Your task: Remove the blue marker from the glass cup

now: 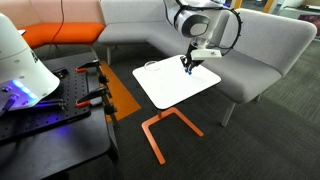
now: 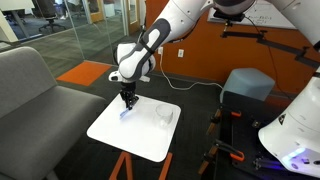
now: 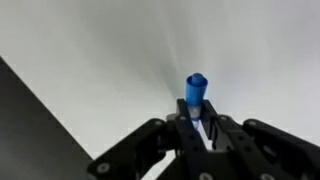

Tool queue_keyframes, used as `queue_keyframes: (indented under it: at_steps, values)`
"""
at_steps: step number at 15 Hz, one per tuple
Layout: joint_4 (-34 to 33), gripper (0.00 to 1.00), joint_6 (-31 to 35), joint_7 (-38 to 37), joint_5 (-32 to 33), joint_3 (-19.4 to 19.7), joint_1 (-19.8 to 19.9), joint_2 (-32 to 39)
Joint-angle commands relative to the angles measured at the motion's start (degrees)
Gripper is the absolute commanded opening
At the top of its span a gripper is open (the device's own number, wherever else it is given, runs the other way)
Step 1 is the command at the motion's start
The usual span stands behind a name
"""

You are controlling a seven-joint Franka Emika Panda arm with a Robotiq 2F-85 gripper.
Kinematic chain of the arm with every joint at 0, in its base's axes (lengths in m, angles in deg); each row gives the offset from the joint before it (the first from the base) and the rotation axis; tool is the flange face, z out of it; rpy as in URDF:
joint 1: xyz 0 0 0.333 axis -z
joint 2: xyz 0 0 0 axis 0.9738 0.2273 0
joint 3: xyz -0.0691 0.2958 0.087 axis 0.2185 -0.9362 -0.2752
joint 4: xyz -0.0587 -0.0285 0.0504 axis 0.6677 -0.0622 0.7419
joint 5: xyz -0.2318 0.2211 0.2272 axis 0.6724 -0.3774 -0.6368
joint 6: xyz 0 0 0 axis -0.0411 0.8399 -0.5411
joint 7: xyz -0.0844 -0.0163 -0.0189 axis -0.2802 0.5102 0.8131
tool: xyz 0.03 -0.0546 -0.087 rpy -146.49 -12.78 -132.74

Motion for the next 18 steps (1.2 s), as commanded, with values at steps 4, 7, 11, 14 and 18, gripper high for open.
queue_keyframes:
  at_steps: [4,7,11,14,18]
  values:
    - [-7.1,0.15,-5.6,-3.9,5.9,10.5,-11.3,2.7]
    - [-6.7,0.52,-5.9,-6.7,9.5,12.9,-15.0,2.6]
    - [-5.3,0.81,-5.2,-10.5,11.2,13.4,-17.0,1.3]
    - [-2.7,1.0,-5.1,-15.2,13.3,15.0,-18.9,-2.1]
    - [2.2,1.0,-7.8,-21.6,16.4,16.2,-20.8,-9.1]
